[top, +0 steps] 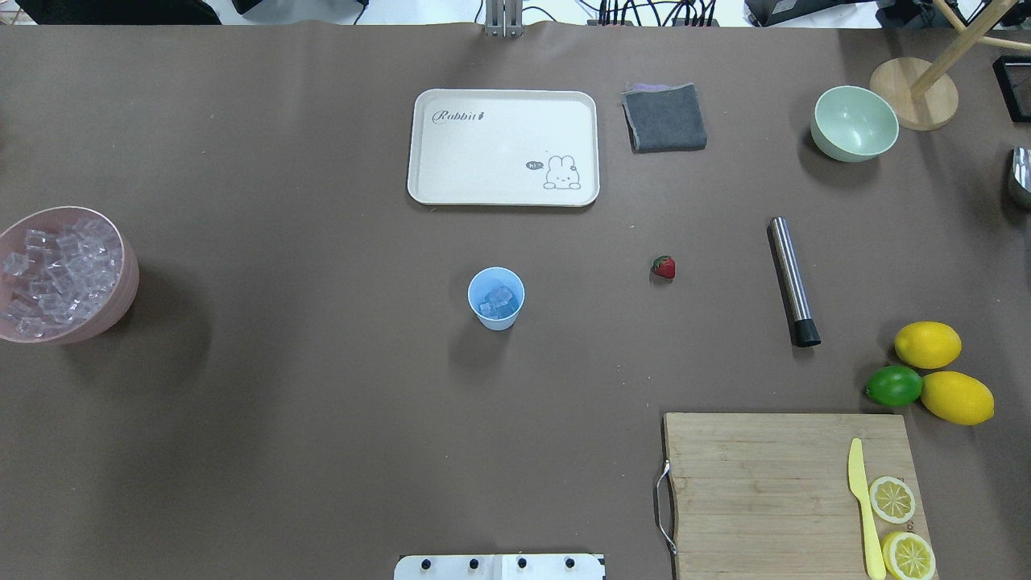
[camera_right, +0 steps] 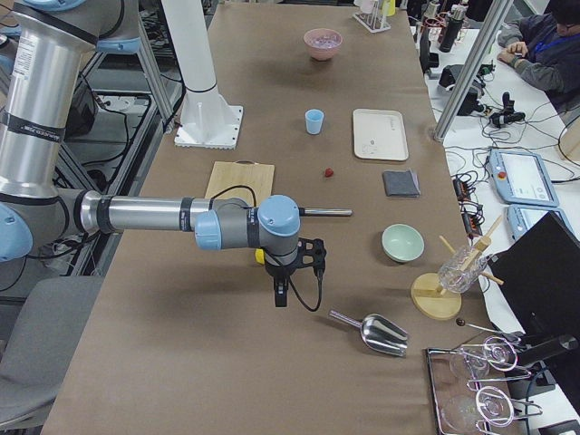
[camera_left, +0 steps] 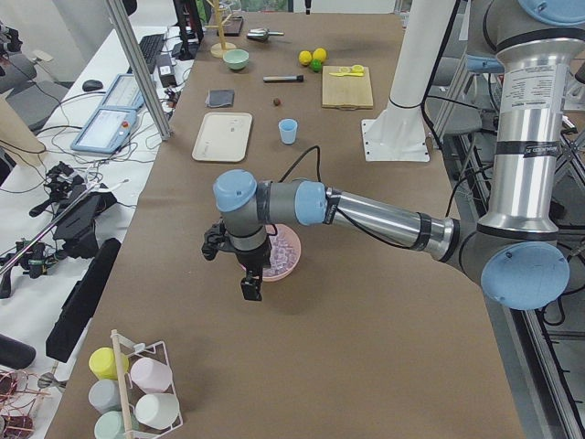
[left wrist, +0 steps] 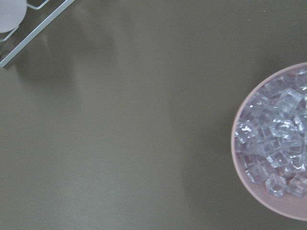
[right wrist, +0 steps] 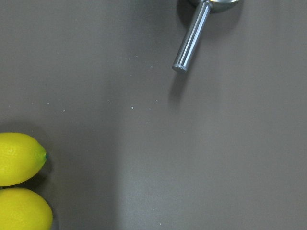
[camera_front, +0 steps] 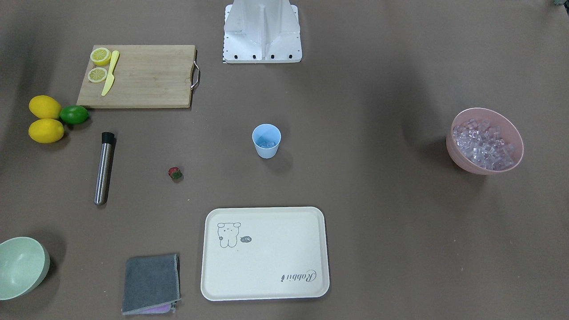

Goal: Mash ice and strawberries in cup
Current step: 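Move the empty left gripper back beside the pink ice bowl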

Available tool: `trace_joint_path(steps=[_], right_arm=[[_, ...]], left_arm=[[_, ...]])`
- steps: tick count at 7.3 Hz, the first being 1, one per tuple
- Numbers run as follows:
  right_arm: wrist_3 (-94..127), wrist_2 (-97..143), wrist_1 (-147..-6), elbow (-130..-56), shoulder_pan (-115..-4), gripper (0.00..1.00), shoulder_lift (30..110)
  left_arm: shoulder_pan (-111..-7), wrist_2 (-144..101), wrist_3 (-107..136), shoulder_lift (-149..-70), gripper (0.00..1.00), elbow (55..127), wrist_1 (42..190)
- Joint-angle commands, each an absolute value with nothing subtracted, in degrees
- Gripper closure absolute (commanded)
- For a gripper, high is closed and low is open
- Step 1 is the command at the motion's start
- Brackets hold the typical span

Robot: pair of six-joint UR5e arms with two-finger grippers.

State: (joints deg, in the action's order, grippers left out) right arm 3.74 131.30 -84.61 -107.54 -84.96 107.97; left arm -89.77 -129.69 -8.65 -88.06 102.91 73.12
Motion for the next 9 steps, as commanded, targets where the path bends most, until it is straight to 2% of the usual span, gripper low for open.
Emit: trace_joint_path(steps=[1,5,6,7,9], right_arm=[[4.2,131.7,-84.5,-106.4,-85.3,0.0,108.4],[3.7,131.8,-83.5,-108.5,-87.2,0.0,108.5],[4.1,131.1,-78.4,-110.2,-87.1,0.0,107.8],[4.5,131.9,-77.2,-110.1,-86.9,0.0,105.6],[13.3,131.8,-78.0,-110.0,-79.5,0.0,98.0]], left_arm=[[-92.1,-131.5,-8.8,-85.3,0.02,102.7,74.3],[-92.3,-135.9,-8.7,-83.5,0.02,102.7,74.6],[-92.3,-135.9,-8.8,-83.6,0.02,102.8,74.6],[-92.2,-135.9,-8.8,-83.6,0.02,102.9,74.6],[-92.3,-135.9,-8.8,-83.6,0.02,103.2,74.6]])
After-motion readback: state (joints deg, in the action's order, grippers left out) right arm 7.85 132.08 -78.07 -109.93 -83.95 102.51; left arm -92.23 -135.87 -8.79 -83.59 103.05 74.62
